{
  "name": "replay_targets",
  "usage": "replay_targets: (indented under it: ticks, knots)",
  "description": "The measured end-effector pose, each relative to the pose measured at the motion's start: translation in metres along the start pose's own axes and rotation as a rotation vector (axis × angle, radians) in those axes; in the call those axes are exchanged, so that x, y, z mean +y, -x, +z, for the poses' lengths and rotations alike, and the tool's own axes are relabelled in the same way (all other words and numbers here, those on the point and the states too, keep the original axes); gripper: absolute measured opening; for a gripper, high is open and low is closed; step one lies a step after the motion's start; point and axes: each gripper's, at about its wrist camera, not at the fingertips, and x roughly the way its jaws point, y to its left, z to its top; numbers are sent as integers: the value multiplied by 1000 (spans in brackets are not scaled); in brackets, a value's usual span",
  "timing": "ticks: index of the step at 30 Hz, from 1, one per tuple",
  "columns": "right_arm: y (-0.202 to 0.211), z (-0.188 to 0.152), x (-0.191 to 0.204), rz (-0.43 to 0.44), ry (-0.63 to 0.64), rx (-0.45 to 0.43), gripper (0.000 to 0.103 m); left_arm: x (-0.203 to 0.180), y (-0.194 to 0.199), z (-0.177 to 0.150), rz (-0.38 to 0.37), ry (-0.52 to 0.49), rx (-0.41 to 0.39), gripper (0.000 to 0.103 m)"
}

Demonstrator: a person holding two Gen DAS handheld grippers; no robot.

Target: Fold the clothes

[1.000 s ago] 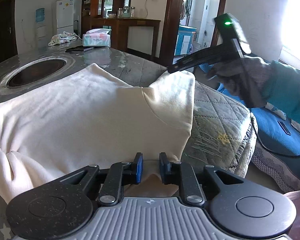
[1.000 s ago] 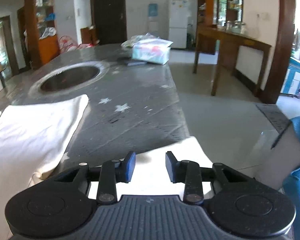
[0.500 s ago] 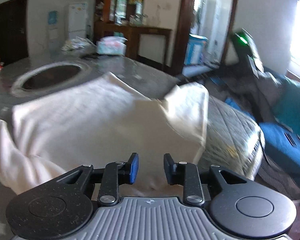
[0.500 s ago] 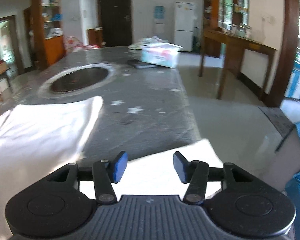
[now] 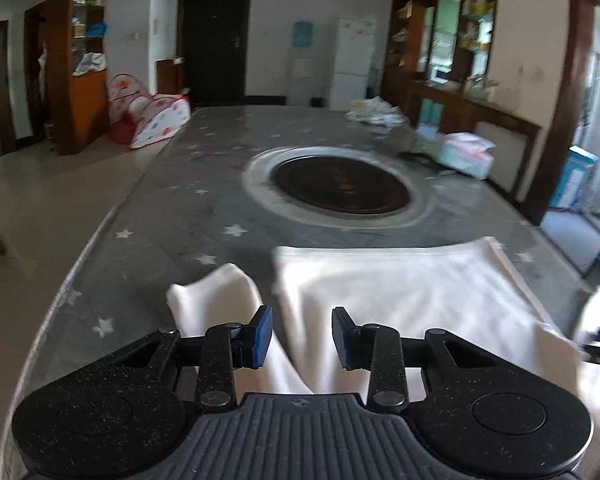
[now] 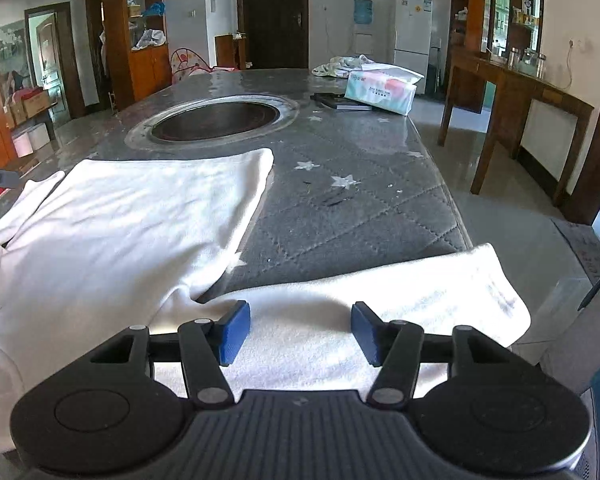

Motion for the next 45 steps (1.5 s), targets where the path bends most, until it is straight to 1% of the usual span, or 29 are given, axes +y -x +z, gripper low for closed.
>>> replay_targets:
  ticks: [5,7,9,11,13,15,16,18,22,23,25,27,30,34,37,41,43,45]
  knots:
    - [0,-1,0,1,2,1,60,7,-40,7,52,16,56,34]
    - [0,-1,0,3,1,2,60,12,-52,8,57,39,79,33]
    - [-1,0,-1,4,1,3,60,17,-62,6,66,58,99,27]
    - [-2,0,-1,5,1,2,61,22,-63,5,73,64,90,9]
    - [-2,0,-2,6,0,1,61,30,-60,3,64,87,85,4]
    - [-3,-1,-2,6,0,-2,61,43,-46,0,37,146,62,3]
    - [-3,-1,-1,6,1,-2,61,50,-37,-1,21,175,38,3]
    - [-3,-1,-1,5,1,-2,62,65,-17,-4,-14,234,-15,3]
    - [-3,-1,-1,2,1,-3,62,96,33,-16,-99,337,-157,3]
    - [-3,-1,-1,1,0,-3,62,104,42,-21,-94,355,-179,3]
    - [-3,-1,0,0,0,-4,62,120,60,-31,-72,386,-214,3]
    - [-3,-1,-1,0,0,-4,62,134,71,-45,-31,406,-211,3]
    - [-3,-1,-1,1,2,-2,62,150,81,-66,65,417,-164,3]
    - [-3,0,-1,2,4,0,63,167,89,-92,136,460,-97,3]
    - [-4,0,0,4,8,2,67,169,93,-106,172,470,-58,4]
    - [-5,1,0,5,11,5,68,168,102,-115,205,477,-47,8]
    - [-5,0,0,5,12,6,68,163,105,-113,271,449,-53,8]
    - [-5,0,0,2,13,5,69,156,98,-109,267,410,-52,8]
